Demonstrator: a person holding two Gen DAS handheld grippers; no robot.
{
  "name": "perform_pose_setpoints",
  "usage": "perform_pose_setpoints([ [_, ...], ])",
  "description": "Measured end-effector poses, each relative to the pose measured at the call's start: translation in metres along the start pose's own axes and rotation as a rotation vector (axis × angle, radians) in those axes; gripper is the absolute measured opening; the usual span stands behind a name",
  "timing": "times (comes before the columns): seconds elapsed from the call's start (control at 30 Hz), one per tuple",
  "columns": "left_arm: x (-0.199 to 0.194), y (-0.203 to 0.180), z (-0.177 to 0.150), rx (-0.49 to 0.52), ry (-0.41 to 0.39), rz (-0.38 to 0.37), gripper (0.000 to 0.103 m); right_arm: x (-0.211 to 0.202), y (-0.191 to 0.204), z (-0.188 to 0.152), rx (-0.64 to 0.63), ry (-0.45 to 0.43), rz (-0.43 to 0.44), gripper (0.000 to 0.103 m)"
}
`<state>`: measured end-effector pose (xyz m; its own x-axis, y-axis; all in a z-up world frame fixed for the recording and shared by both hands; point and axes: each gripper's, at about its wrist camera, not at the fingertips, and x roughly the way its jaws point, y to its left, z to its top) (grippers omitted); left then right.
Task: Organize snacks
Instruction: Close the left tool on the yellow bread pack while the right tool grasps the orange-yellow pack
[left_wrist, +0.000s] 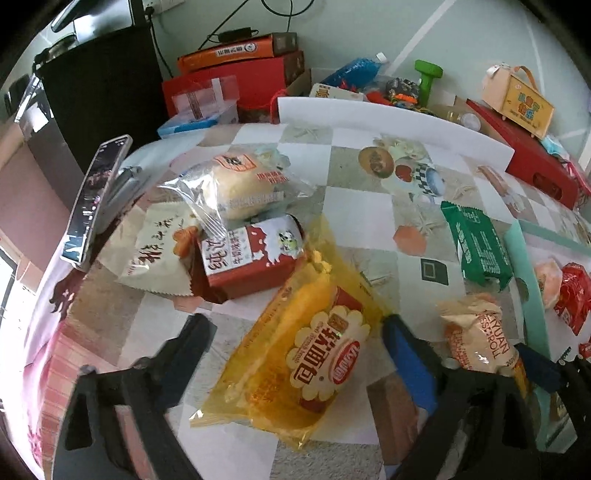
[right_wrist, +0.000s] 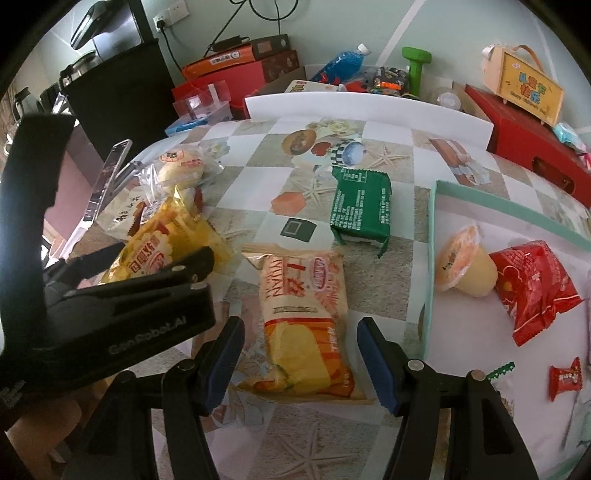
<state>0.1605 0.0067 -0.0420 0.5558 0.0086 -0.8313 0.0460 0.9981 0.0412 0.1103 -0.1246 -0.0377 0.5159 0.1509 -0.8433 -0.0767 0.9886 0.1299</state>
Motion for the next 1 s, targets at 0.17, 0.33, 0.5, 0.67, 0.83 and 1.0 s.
perform_pose_setpoints([
  [0.17,0.005,0.009,-0.004,-0.056,0.048,-0.010,0.062,0.000,-0.004,0.001,0.015,-0.002,0.009,0.066],
  [0.33,0.005,0.028,-0.007,-0.156,0.069,-0.014,0.058,-0.001,-0.001,0.001,0.004,-0.008,0.030,0.066],
  [0.5,0.005,0.030,-0.008,-0.168,0.077,-0.007,0.058,0.004,-0.002,0.000,0.024,-0.002,0.024,0.065],
  [0.67,0.005,0.029,-0.008,-0.159,0.080,-0.001,0.058,0.005,-0.003,0.000,0.028,-0.018,0.004,0.055],
  [0.83,0.007,0.028,-0.007,-0.151,0.082,0.004,0.058,0.004,-0.007,0.000,0.046,-0.030,0.011,0.042],
  [1.0,0.007,0.027,-0.007,-0.146,0.081,0.006,0.058,0.005,-0.006,0.000,0.045,-0.033,0.007,0.040],
])
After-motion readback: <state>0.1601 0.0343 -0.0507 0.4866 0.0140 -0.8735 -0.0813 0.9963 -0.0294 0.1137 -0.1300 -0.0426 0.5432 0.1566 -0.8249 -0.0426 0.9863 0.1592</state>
